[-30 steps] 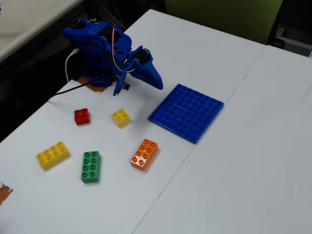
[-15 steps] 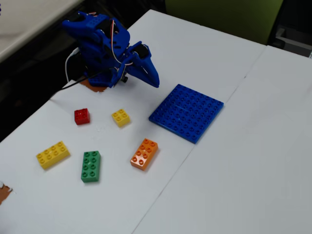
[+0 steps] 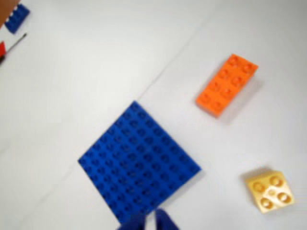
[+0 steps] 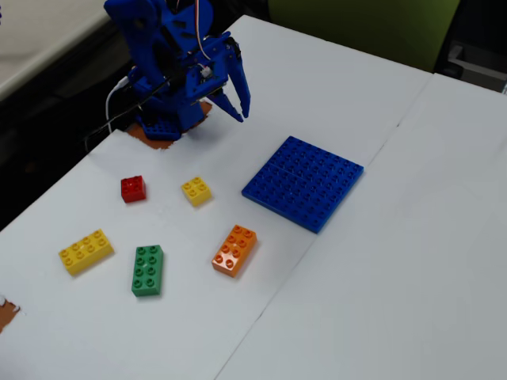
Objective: Pick up the 2x2 yellow block and go up the 8x8 blue block.
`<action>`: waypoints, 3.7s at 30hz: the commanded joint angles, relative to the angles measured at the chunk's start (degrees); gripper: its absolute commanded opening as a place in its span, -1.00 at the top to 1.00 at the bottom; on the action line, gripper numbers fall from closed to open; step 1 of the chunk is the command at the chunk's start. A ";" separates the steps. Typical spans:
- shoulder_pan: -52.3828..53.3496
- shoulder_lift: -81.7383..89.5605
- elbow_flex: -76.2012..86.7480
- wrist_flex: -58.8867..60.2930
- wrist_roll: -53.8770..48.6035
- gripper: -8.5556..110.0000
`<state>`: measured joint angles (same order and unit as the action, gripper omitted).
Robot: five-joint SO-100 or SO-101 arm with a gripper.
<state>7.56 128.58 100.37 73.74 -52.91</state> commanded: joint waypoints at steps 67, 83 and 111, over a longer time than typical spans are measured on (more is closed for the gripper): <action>25.66 -24.26 -3.08 10.37 -51.50 0.59; 27.51 -27.86 -2.55 8.26 -53.09 0.53; 29.97 -29.18 8.70 -4.66 -54.23 0.49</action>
<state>37.44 99.58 109.25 69.96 -106.35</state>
